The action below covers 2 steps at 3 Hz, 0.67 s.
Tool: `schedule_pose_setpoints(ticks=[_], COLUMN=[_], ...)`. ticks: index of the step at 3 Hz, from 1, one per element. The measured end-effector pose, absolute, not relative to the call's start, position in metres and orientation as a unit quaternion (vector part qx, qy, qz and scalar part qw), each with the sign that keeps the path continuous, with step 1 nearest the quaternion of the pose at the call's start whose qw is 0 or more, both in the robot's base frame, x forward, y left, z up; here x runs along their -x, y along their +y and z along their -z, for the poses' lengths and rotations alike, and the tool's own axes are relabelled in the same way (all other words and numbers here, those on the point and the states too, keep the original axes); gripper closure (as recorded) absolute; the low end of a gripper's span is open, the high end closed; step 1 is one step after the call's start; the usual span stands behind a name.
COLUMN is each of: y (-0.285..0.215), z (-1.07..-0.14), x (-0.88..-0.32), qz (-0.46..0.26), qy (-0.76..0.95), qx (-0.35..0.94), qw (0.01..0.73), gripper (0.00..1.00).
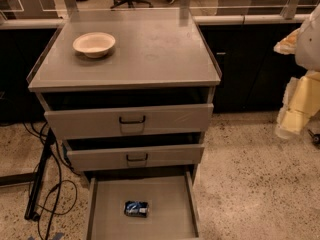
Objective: Pick pepsi can from bottom drawer and place on counter
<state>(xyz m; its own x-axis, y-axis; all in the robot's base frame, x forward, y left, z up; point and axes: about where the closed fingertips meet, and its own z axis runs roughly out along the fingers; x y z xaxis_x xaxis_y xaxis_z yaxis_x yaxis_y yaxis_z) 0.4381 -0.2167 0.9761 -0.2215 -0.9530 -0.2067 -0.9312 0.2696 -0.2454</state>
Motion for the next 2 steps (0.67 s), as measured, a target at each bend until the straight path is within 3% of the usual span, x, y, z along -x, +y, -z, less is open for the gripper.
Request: schedule_pose_setpoints(ticks=[2], y=[-0.207], z=[-0.963], x=[-0.436], qz=[0.021], qy=[0.778], qx=[0.602], qw=[0.180], gripper=[0.00])
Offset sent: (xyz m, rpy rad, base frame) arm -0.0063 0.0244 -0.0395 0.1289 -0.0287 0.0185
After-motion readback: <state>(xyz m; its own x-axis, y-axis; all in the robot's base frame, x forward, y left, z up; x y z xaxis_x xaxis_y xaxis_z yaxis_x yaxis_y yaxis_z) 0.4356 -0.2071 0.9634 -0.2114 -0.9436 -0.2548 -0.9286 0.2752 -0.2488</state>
